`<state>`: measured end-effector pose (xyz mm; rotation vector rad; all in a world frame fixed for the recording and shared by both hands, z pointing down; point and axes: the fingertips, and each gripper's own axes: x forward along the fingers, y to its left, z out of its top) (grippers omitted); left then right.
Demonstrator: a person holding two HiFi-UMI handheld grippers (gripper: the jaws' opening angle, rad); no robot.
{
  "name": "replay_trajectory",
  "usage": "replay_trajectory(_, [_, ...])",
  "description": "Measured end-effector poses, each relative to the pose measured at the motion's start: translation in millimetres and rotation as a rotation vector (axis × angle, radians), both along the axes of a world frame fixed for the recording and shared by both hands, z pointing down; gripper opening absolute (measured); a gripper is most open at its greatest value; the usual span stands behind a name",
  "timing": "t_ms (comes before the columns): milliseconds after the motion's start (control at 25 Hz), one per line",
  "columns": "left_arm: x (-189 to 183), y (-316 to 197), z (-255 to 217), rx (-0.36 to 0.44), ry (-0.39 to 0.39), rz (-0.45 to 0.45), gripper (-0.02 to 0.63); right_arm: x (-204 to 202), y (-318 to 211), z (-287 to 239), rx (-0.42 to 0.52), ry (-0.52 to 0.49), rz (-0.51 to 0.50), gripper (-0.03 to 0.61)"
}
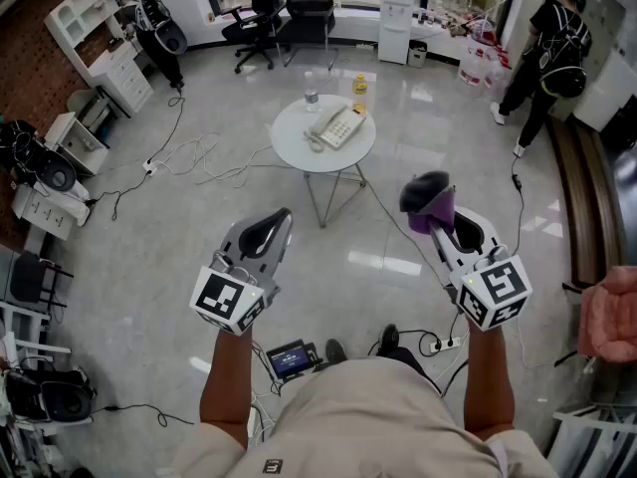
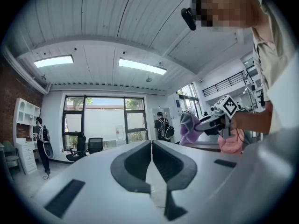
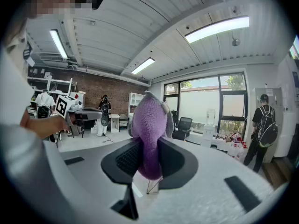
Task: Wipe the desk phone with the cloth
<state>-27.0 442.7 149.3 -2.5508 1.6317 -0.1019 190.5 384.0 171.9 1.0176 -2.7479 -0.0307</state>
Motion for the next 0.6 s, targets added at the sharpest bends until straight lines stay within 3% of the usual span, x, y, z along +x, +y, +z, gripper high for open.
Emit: replay_trajectory(600, [-10.0, -17.9, 19.3, -0.004, 0.016, 0.026, 0.014, -9.1, -15.5, 13.1, -0.025, 0.01, 0.013, 0.08])
